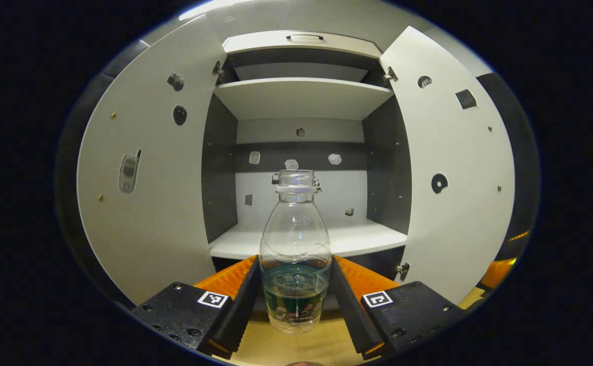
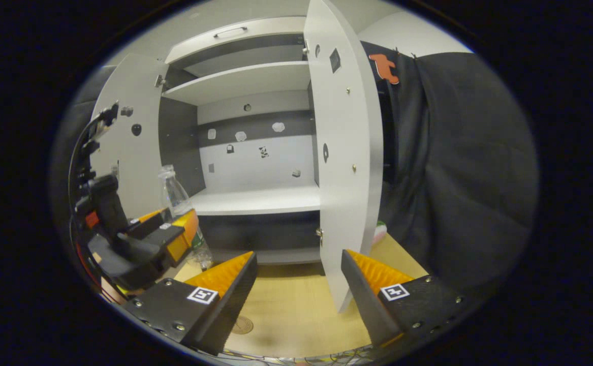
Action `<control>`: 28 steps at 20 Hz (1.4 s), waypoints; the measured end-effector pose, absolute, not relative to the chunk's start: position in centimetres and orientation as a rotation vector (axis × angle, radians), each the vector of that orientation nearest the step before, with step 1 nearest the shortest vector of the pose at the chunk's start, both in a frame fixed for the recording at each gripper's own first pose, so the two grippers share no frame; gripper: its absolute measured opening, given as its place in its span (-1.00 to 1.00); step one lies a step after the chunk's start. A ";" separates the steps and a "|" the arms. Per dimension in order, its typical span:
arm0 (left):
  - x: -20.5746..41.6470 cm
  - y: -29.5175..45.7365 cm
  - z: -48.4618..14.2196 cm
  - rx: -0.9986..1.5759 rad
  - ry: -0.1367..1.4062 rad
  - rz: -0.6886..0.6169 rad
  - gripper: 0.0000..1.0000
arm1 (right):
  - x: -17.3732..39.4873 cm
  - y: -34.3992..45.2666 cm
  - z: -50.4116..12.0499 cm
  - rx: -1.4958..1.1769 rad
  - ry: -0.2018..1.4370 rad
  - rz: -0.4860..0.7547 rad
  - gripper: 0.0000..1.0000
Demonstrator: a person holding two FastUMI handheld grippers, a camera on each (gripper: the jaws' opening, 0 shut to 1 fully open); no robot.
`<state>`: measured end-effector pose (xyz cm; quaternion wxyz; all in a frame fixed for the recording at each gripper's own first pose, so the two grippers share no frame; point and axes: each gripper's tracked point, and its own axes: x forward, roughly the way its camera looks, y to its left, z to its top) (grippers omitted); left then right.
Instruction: Grasp the bottle in the cabinet with the left hand and place it on the coaster, then close the right door with the right hand and the left door with the left hand.
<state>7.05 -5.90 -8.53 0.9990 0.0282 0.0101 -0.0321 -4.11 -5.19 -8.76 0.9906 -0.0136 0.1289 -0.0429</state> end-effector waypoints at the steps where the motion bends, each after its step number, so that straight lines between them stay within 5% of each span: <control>1: 6.4 -6.1 -10.4 0.063 0.042 -0.067 0.62 | -4.4 -5.3 -9.2 -0.022 0.269 -0.087 1.00; 15: 1.1 -7.9 -29.2 0.068 0.238 -0.121 0.64 | -8.6 -7.5 -15.3 -0.040 0.432 -0.146 1.00; 28: 0.4 -6.8 -32.8 0.053 0.313 -0.087 0.65 | -8.6 -6.7 -17.8 -0.045 0.510 -0.111 1.00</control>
